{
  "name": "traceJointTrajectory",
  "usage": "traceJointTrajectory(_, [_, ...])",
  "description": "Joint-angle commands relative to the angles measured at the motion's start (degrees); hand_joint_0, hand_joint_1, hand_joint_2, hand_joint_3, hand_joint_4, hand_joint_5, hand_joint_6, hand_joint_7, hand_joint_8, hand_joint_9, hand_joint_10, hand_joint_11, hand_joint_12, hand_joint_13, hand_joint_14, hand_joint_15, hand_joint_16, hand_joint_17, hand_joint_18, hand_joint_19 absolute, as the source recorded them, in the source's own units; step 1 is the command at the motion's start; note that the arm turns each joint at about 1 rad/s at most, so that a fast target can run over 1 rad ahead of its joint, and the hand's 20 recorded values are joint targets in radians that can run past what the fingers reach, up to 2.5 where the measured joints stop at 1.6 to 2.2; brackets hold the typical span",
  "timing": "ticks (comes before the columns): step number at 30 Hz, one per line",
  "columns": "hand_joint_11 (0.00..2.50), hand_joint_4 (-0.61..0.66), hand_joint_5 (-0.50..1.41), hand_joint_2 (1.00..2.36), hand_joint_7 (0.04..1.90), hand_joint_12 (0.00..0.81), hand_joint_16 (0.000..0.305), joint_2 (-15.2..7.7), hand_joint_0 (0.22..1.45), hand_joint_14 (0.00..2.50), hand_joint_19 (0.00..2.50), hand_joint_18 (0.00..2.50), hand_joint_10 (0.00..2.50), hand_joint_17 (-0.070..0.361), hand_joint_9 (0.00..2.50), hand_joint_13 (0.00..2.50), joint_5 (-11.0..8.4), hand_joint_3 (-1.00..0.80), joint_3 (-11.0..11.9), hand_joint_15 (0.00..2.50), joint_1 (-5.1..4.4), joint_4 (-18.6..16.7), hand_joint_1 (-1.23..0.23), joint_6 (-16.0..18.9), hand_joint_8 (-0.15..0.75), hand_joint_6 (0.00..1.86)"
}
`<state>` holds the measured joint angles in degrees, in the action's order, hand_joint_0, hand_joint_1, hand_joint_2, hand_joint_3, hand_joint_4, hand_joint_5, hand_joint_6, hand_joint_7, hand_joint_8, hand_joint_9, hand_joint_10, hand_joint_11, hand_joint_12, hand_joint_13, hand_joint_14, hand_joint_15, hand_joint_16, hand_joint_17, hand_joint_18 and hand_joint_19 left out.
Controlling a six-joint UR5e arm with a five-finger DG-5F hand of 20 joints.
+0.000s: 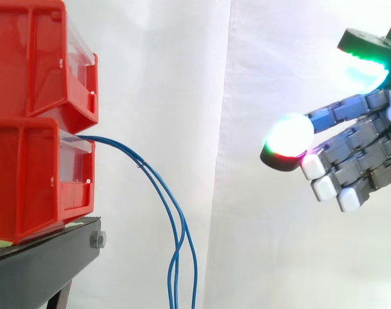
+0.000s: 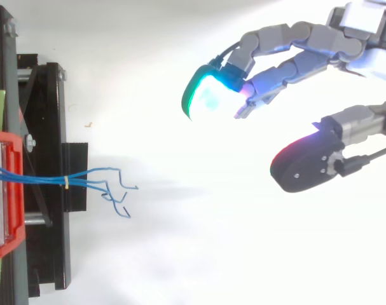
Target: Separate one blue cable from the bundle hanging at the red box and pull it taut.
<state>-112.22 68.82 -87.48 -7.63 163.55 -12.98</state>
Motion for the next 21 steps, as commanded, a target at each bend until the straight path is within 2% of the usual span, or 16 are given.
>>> traceJointTrajectory(1, [0.48, 0.26, -0.19, 1.01, 0.89, 0.378, 0.048, -0.6, 0.59, 0.02, 0.53, 0.66, 0.01, 0.108, 0.7, 0.74, -1.24, -0.41, 0.0, 0.52, -0.1, -1.0, -0.62, -0.6, 0.305, 0.5])
traceJointTrajectory(4, [0.48, 0.26, -0.19, 1.01, 0.89, 0.373, 0.048, -1.6, 0.59, 0.02, 0.53, 0.66, 0.01, 0.108, 0.7, 0.74, -2.55, -0.41, 0.0, 0.53, -0.1, -1.5, -0.62, -0.7, 0.304, 0.5])
traceJointTrajectory(13, [0.48, 0.26, -0.19, 1.01, 0.89, 0.372, 0.048, -2.0, 0.59, 0.02, 0.54, 0.66, 0.02, 0.108, 0.7, 0.74, -3.96, -0.41, 0.0, 0.52, -0.28, -2.9, -0.62, -3.5, 0.304, 0.5])
traceJointTrajectory(14, [0.47, 0.26, -0.19, 1.01, 0.89, 0.373, 0.048, -3.2, 0.59, 0.02, 0.53, 0.66, 0.02, 0.107, 0.7, 0.74, -3.96, -0.41, 0.2, 0.52, -0.28, -3.2, -0.62, -3.3, 0.302, 0.5])
traceJointTrajectory(17, [0.48, 0.26, -0.19, 1.01, 0.89, 0.371, 0.048, -4.9, 0.59, 0.02, 0.54, 0.66, 0.01, 0.107, 0.7, 0.74, -3.61, -0.41, 0.6, 0.52, -0.01, -4.0, -0.62, -2.5, 0.304, 0.5])
traceJointTrajectory(19, [0.47, 0.26, -0.19, 1.01, 0.89, 0.373, 0.048, -6.2, 0.59, 0.02, 0.53, 0.66, 0.01, 0.107, 0.7, 0.74, -3.61, -0.41, 1.7, 0.52, 0.08, -4.5, -0.62, -1.5, 0.303, 0.5])
traceJointTrajectory(21, [0.47, 0.26, -0.19, 1.01, 0.89, 0.371, 0.048, -7.0, 0.59, 0.02, 0.53, 0.66, 0.01, 0.107, 0.7, 0.74, -3.96, -0.41, 3.3, 0.52, -0.28, -4.6, -0.62, -1.5, 0.303, 0.5])
